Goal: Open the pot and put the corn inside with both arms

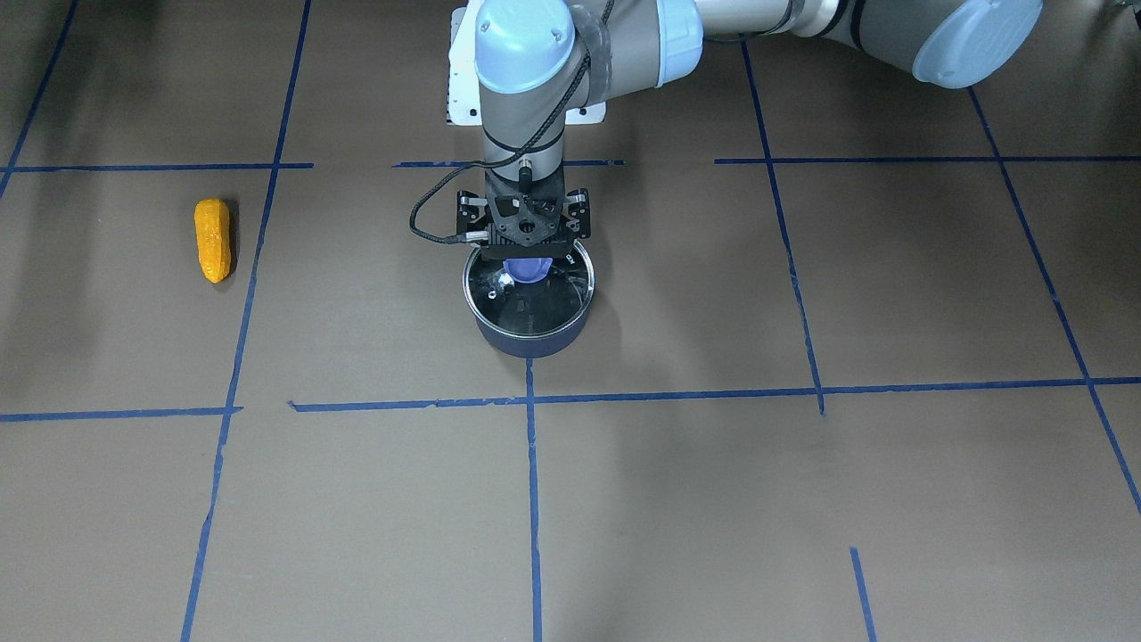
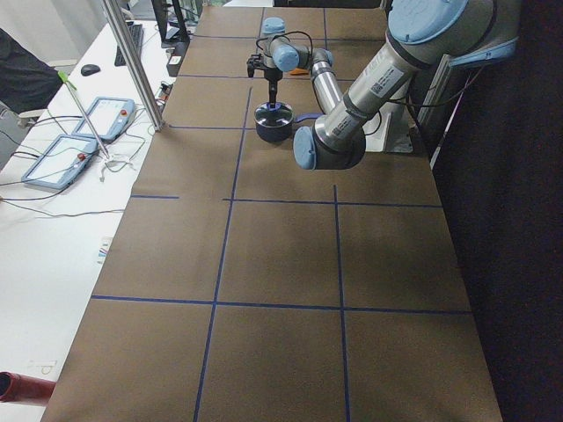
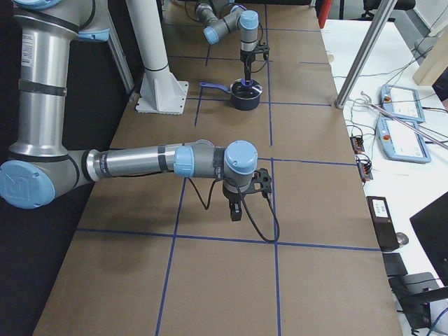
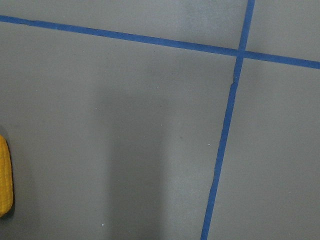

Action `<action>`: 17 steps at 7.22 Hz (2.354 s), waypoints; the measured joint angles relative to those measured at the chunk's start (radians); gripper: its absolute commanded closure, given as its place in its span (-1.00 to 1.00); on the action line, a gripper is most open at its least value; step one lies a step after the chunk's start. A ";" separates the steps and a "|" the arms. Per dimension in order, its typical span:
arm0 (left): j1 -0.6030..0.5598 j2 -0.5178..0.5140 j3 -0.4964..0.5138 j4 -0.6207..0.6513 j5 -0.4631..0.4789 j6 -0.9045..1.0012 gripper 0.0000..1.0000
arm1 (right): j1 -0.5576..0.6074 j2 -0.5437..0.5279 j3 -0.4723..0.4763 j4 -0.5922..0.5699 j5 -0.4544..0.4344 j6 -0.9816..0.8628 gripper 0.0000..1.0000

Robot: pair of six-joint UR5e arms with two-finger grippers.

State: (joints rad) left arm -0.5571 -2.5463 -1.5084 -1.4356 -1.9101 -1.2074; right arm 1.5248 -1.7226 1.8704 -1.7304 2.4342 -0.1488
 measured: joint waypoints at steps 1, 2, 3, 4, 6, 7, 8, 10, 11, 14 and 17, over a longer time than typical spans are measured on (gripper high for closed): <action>0.003 0.001 0.014 -0.013 0.021 0.003 -0.99 | 0.000 0.000 0.000 0.000 0.000 0.000 -0.99; 0.009 0.005 0.021 -0.019 0.037 0.004 -0.99 | 0.000 0.000 0.000 0.000 0.000 0.000 -0.99; 0.019 0.009 0.023 -0.021 0.044 0.004 -0.84 | 0.000 0.000 -0.001 0.000 0.000 0.000 -0.99; 0.023 0.011 0.026 -0.021 0.047 0.004 -0.34 | 0.000 0.000 -0.001 0.000 -0.001 0.001 -0.99; 0.026 0.009 0.030 -0.022 0.048 0.002 0.84 | 0.000 0.000 -0.002 0.000 -0.001 0.005 -0.99; 0.026 0.008 0.027 -0.021 0.048 0.003 1.00 | 0.000 0.000 -0.002 0.000 -0.001 0.006 -0.99; 0.024 0.008 0.015 -0.017 0.049 0.004 1.00 | 0.000 0.001 -0.002 0.000 -0.001 0.006 -0.99; -0.007 0.038 -0.089 0.022 0.048 0.007 1.00 | 0.000 0.001 -0.002 0.000 -0.003 0.006 -0.99; -0.029 0.106 -0.200 0.051 0.047 0.021 1.00 | 0.000 0.001 -0.002 0.000 -0.004 0.006 -0.99; -0.074 0.433 -0.478 0.054 0.043 0.197 1.00 | -0.006 0.002 -0.006 -0.001 -0.004 0.007 -0.99; -0.080 0.649 -0.476 -0.093 0.010 0.260 1.00 | -0.017 0.002 -0.008 -0.001 -0.003 0.009 -0.99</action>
State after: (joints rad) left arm -0.6370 -1.8973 -1.9840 -1.5290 -1.9005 -0.9470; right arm 1.5078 -1.7211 1.8624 -1.7318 2.4308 -0.1401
